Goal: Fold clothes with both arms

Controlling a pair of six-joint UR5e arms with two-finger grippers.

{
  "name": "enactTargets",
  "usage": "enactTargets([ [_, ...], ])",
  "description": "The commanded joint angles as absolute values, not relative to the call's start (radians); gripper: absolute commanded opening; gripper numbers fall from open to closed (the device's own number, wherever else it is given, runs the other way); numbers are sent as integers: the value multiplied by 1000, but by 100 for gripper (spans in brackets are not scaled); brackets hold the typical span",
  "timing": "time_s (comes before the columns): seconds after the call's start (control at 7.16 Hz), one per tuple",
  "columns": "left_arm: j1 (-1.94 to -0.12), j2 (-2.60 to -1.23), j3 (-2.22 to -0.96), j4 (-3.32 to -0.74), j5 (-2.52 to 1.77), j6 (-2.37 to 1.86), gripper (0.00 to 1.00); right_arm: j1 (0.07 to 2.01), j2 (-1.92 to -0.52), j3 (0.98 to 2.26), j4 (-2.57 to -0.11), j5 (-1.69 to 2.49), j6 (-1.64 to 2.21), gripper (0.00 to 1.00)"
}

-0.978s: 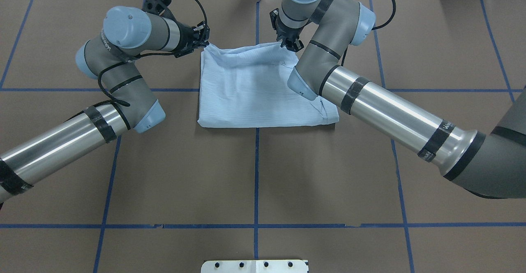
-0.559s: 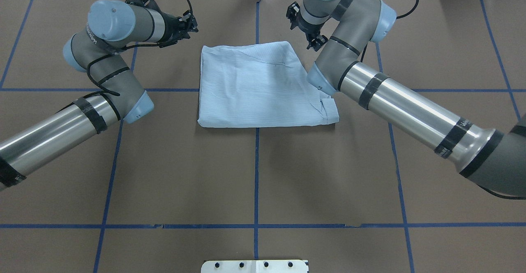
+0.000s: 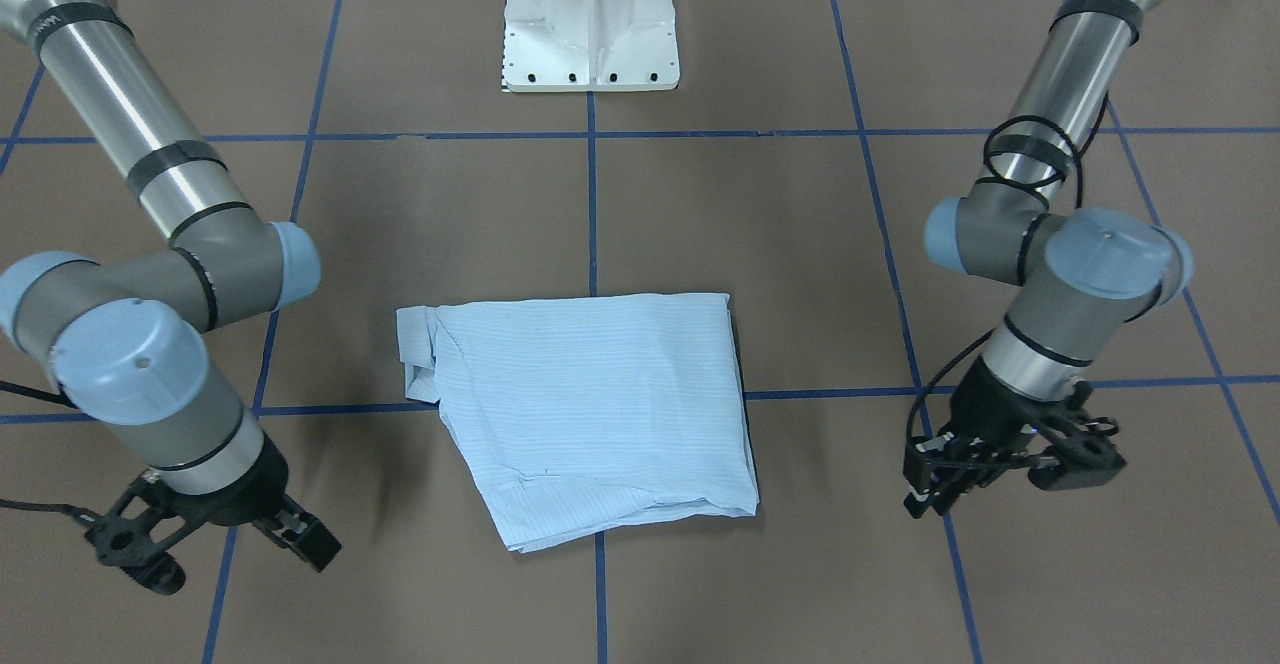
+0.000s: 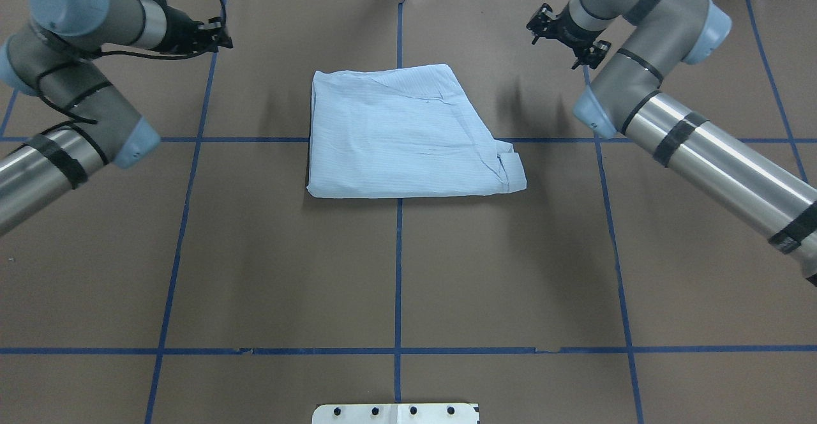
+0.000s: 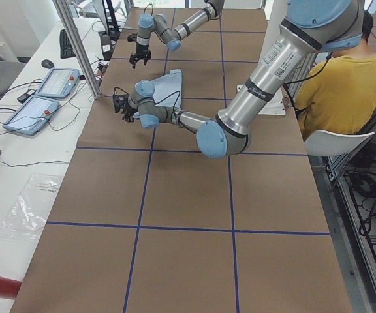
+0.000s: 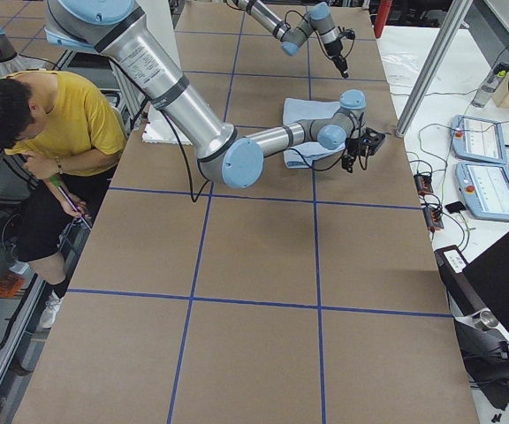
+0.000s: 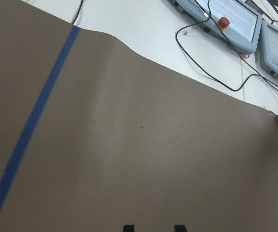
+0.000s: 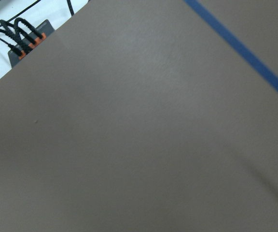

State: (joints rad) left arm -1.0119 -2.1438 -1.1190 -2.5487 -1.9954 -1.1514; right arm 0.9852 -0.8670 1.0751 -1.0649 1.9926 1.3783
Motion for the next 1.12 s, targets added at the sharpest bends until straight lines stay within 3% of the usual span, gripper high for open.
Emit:
enactTargets([
  [0.0,-1188,-2027,-1172,-2540,-2221,-862,43,1124,-1007,1121,-1071,2070,971,100],
  [0.14,-1233,-1932,-1263,-2527,-2270,-792,51,1206,-1069,1130,-1072,2148,850,100],
  [0.28,-1277,-1864,-1351,-2475,-2328,-744,100,1289,-1139,1135,-1072,2225,683,100],
  [0.56,-1380,-1760,-1428,-2362,-2368,-508,100,1435,-1190,1172,-1238,2297,398,100],
  [0.98,-1428,-1637,-1631,-2037,-2373,-259,100,1515,-1259,1513,-1773,2379,85,100],
])
